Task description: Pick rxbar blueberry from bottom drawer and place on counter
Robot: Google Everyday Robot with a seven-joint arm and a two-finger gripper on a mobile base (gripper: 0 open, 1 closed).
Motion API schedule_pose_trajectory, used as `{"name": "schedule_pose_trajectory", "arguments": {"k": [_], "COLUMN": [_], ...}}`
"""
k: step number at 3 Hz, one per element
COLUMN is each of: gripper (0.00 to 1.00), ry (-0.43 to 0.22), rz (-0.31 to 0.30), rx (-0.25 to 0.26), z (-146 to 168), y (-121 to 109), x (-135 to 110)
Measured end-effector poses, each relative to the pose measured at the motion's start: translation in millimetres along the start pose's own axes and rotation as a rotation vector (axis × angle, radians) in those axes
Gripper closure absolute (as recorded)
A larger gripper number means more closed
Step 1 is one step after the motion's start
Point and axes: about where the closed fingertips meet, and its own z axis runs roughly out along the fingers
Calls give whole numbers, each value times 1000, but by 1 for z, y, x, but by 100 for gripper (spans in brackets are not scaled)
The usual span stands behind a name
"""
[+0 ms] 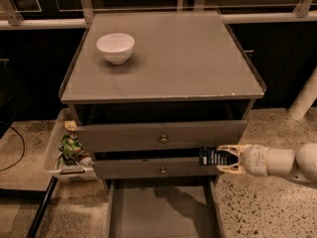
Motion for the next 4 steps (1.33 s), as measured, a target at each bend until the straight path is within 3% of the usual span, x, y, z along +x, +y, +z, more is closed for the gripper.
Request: {"name": "schedule_pose_trajectory", "arguments": {"k": [2,3,4], "gripper": [100,100,100], "ry": [-161,-200,-207], "rz": [-203,-286,-322], "rx": [-7,-4,16], "z": [-45,-72,-94], "y": [-59,-90,-133], "x": [-91,-132,-161]}}
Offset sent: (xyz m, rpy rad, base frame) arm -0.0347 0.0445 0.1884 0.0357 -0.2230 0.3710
